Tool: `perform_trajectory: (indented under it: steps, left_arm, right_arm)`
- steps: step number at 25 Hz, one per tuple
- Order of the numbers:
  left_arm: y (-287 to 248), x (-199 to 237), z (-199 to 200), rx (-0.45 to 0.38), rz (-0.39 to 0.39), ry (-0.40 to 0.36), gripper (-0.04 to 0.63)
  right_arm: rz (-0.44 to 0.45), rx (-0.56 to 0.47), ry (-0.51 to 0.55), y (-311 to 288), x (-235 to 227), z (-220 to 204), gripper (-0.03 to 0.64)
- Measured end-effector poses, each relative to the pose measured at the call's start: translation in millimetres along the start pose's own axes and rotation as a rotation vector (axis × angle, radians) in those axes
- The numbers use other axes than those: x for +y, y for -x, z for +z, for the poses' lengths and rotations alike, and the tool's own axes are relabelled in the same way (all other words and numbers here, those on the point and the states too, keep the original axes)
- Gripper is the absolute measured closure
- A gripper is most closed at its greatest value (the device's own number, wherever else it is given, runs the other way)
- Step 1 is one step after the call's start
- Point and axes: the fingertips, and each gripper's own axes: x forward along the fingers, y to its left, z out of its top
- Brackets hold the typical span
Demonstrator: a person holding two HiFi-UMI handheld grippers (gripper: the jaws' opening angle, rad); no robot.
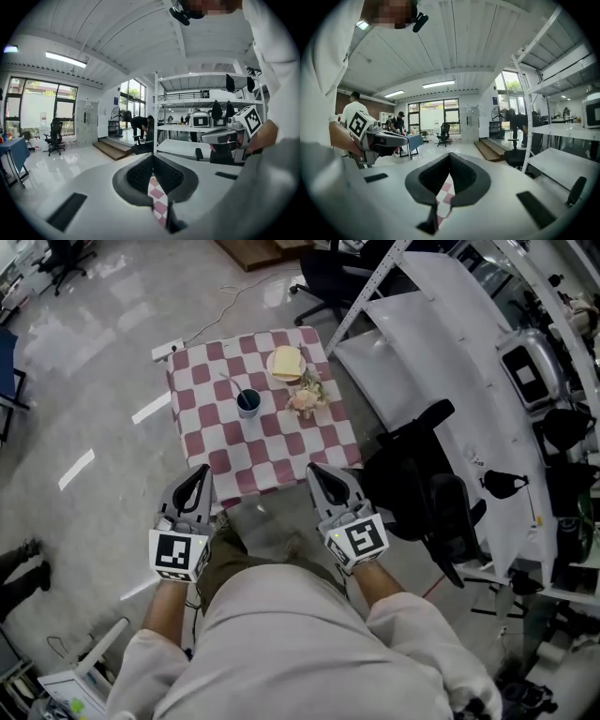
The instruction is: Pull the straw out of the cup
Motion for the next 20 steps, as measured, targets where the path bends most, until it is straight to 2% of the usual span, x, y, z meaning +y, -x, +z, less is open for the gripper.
perform_trajectory:
  steps: [6, 13, 16, 20]
  left_arm:
    - [-25.7, 56.8, 10.4, -0.014, -0.062, -0.005, 0.592]
    - [-38.6, 93.6, 12.0, -0.018, -0.134, -0.001, 0.592]
    - [-45.7, 99.7, 10.8, -0.006, -0.144, 0.0, 0.592]
    - [-54.9, 100.7, 12.3, 0.001, -0.118, 0.013, 0.592]
  right_arm:
    - [-0.05, -0.002, -0.007, -61.7, 5.8, 15.2, 0.614]
    - [-0.101, 0.01, 0.002, -109.1, 10.9, 20.8, 0.614]
    - [-0.097, 0.015, 0.009, -123.7, 9.8, 24.3, 0.614]
    - [-0.052, 0.031, 0.021, -134.9, 3.4, 23.1, 0.614]
